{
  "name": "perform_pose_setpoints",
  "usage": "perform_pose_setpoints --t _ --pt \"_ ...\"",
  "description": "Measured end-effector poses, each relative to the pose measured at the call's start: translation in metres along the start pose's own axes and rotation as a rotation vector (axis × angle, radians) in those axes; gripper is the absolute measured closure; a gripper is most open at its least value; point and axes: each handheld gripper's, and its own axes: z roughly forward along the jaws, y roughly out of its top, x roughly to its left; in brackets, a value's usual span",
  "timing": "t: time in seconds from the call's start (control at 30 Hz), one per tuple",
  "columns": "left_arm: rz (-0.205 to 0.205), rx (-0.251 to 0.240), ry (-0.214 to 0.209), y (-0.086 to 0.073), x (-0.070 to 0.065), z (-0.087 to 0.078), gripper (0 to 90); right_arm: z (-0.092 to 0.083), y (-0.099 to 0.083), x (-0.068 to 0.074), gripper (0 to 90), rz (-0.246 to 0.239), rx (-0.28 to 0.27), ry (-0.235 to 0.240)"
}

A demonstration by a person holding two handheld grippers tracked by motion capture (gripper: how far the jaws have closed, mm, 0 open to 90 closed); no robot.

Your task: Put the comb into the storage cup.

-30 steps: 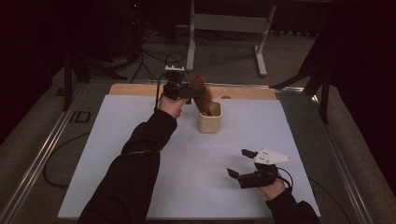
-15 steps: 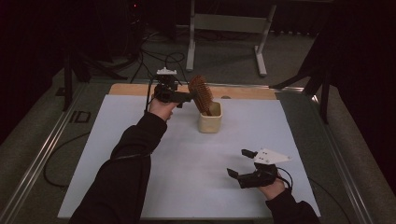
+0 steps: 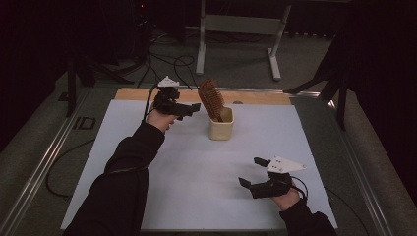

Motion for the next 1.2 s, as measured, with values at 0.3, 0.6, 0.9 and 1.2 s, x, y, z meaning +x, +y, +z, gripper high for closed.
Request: perform_pose_setpoints --t 0.3,0.6,0.9,1.2 --pt "0.04 0.009 -0.025 -0.011 0.001 -0.015 0.0 0.002 -0.001 0.0 8.6 0.007 0.006 0.005" --pt "0.07 0.005 -0.065 -0.022 0.001 -0.031 0.0 0.002 -0.001 -0.001 8.6 0.009 0.005 0.004" --pt "0.1 -0.006 -0.085 -0.045 0.001 -0.051 0.0 0.002 -0.001 -0.001 8.6 0.014 0.008 0.002" --pt "0.121 -0.007 -0.095 -0.068 0.002 -0.074 0.0 0.002 -0.001 -0.001 8.6 0.006 0.007 0.006"
